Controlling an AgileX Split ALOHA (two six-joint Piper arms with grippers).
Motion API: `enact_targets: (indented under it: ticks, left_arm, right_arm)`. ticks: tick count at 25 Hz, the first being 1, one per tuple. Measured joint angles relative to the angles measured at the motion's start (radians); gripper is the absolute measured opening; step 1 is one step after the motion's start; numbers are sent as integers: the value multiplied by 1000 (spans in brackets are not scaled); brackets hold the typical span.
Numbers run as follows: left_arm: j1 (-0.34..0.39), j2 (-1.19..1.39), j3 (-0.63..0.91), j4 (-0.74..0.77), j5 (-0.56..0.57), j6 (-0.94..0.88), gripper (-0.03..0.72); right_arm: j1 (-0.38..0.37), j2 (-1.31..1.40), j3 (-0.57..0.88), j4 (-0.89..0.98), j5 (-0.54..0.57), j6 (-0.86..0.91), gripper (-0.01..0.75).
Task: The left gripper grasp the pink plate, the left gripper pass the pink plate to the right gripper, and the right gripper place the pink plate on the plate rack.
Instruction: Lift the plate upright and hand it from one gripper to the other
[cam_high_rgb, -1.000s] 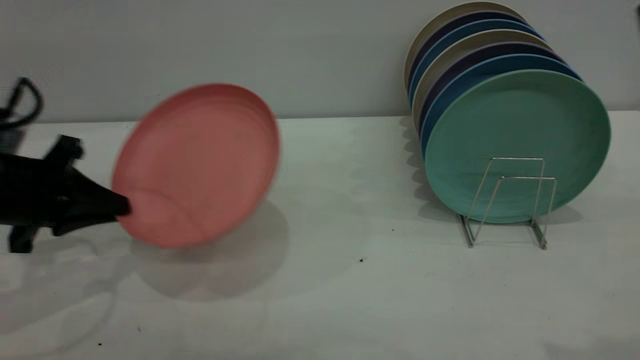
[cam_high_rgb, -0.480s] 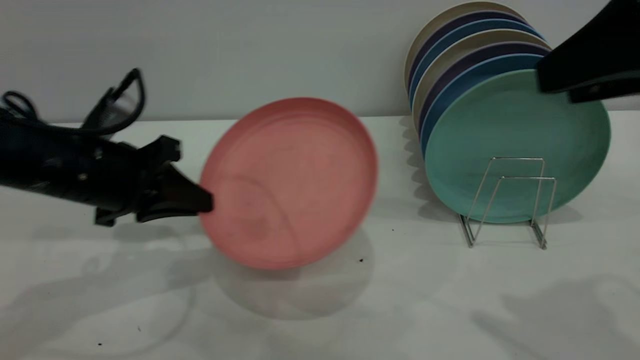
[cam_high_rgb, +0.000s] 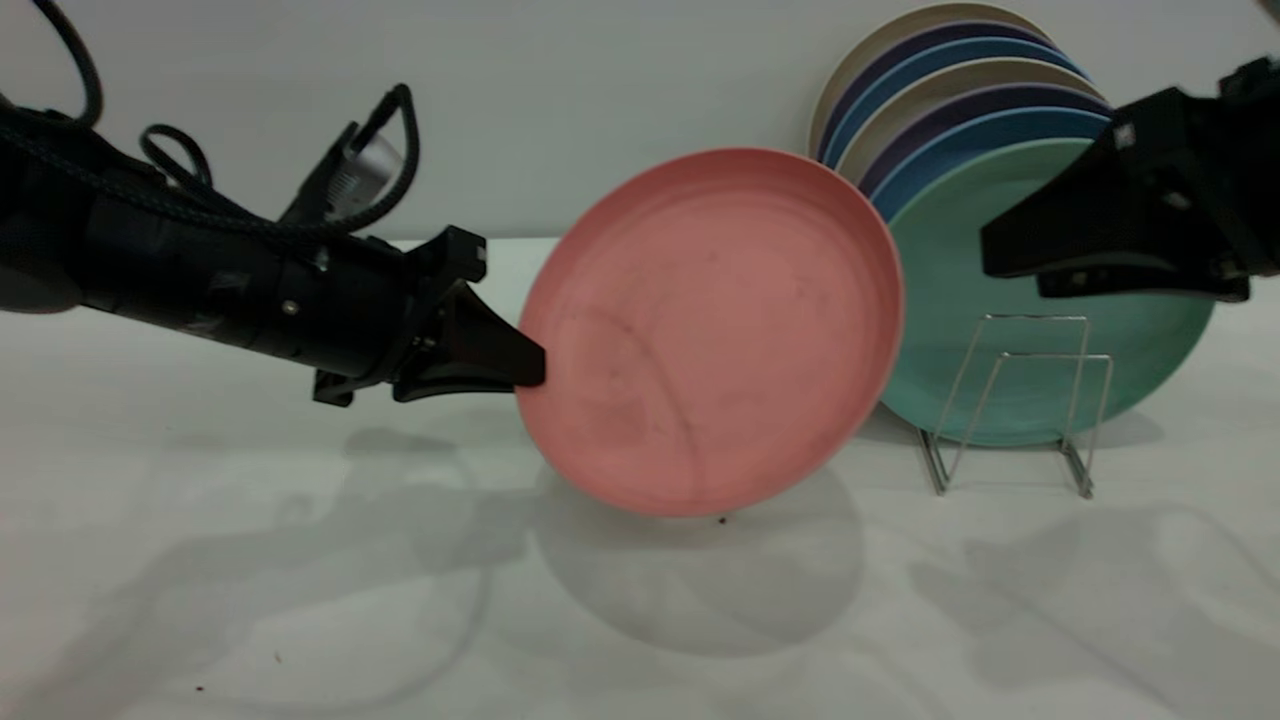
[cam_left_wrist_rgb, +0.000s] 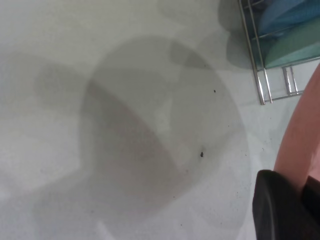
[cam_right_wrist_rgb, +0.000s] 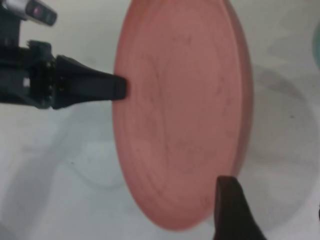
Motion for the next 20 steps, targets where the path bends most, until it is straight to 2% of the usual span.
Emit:
enact_targets:
  ticks: [5,16,20]
  left_arm:
    - [-15,0,-4,1,-1,-1,21]
    - [-100,0,-13,-2,2,-1,21]
    - [-134,0,-51,-2,37,-6,21]
  right_arm:
    - [0,34,-16,33,32,-14,431]
    - [0,93,-23,40,52,-25,431]
    - [0,112,-24,40,54,-25,430]
